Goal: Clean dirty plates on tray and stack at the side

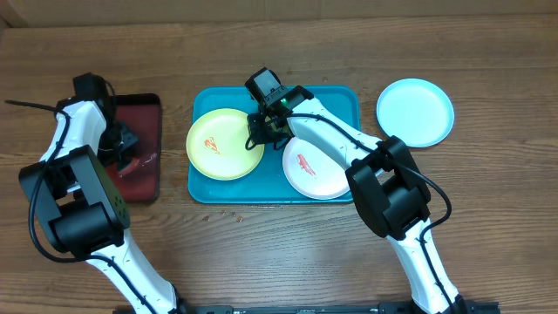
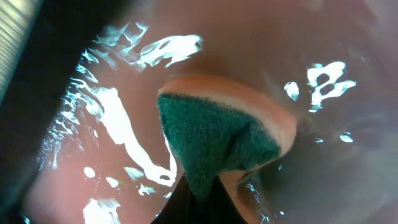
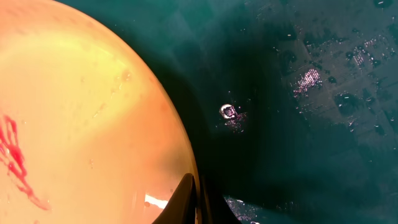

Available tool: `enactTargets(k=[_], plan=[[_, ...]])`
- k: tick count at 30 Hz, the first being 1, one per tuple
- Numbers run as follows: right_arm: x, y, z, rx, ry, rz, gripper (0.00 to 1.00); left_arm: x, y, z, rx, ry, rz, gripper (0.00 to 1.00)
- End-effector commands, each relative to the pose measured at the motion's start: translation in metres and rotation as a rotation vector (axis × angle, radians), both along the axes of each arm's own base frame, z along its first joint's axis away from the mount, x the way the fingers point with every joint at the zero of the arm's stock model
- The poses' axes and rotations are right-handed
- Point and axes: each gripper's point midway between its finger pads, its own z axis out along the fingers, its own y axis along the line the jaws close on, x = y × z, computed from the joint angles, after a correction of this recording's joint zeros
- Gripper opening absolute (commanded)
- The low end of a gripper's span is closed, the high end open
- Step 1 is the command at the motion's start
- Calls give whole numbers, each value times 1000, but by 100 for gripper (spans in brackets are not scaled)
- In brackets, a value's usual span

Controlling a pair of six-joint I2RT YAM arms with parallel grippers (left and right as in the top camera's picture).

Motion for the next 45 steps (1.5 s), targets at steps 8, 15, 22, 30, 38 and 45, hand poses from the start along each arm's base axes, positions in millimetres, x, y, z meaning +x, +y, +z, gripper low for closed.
enactTargets(k=[8, 15, 22, 30, 38, 45], plan=[[-4, -11, -15, -54, 11, -16, 4, 25, -42, -12, -257, -128, -33, 4], [-4, -11, -15, -54, 10, -16, 4, 22, -40, 16, -248, -137, -27, 4], [-1, -8, -14, -43, -2, -17, 4, 35, -38, 119, -181, -326, -64, 4], [0, -8, -14, -40, -6, -21, 4, 22, -50, 143, -192, -343, -87, 4], [10, -35, -17, -145, -35, -200, 4, 37, -149, 101, -505, -322, -522, 4], [8, -38, -18, -181, -47, -127, 4, 47, -193, 105, -510, -327, -635, 4]])
